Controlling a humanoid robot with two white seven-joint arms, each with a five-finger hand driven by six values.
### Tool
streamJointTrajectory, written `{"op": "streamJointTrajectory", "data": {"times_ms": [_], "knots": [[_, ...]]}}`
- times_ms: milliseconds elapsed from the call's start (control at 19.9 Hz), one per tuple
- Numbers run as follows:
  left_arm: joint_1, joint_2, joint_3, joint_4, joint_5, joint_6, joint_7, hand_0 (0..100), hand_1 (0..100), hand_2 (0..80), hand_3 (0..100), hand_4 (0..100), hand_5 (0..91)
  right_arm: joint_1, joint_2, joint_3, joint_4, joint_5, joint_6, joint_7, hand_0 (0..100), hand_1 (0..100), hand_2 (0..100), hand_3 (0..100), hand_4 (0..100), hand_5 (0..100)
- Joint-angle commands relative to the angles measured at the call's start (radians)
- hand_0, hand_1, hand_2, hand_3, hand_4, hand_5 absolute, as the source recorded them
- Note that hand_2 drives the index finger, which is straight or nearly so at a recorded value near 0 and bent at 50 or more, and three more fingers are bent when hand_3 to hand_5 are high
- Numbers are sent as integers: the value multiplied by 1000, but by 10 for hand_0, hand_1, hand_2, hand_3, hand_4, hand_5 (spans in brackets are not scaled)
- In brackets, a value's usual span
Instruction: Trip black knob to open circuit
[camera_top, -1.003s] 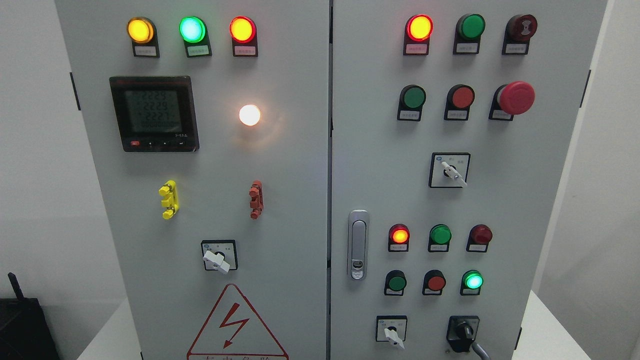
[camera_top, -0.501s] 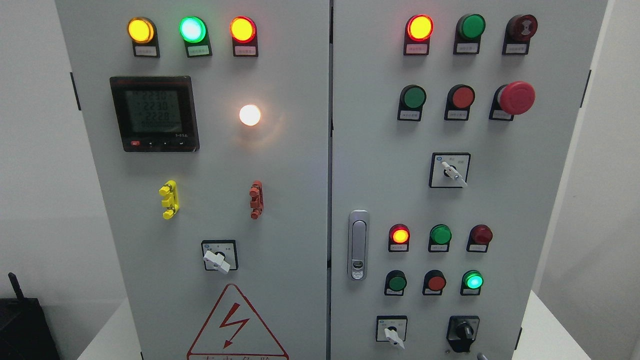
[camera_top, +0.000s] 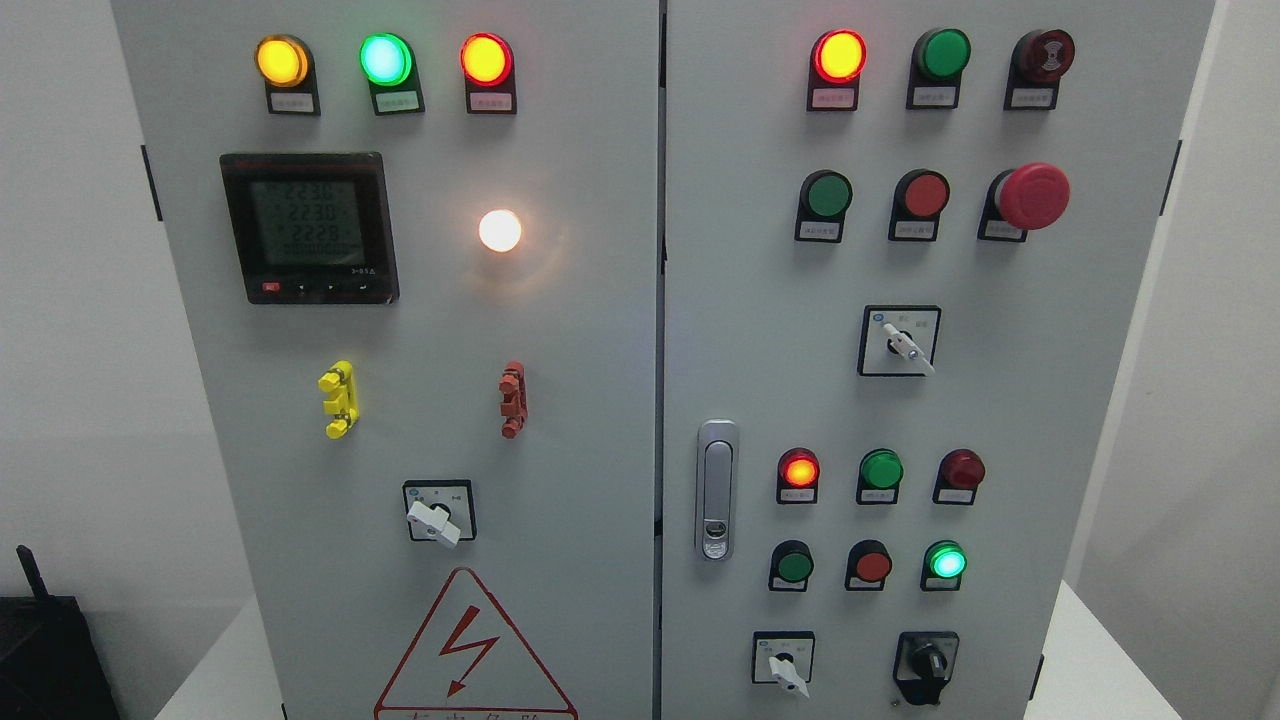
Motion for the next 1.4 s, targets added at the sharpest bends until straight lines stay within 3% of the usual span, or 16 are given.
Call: {"op": "streamJointTrajectory", "data": {"times_ms": [0,100,201,401,1354], "knots": [[0,0,0,-25,0,0,0,120,389,0,0,0,0,57,8,-16,-91,0,-4,15,0,0,0,299,216,220],[0,0,0,-25,0,0,0,120,389,0,0,0,0,59,8,-16,-91,0,-7,15,0,0,0,129,67,59],[0,0,0,-25,0,0,0,120,389,0,0,0,0,65,8,-16,-91,-2,-10,15,0,0,0,68,9,0],[0,0,0,-25,0,0,0,120,389,0,0,0,0,69,7,-16,-91,-2,-15,15,0,0,0,2,0,0],[0,0,0,-25,0,0,0,120,389,0,0,0,0,72,5,-10,-89,-2,-13,24,0,0,0,0,0,0]]}}
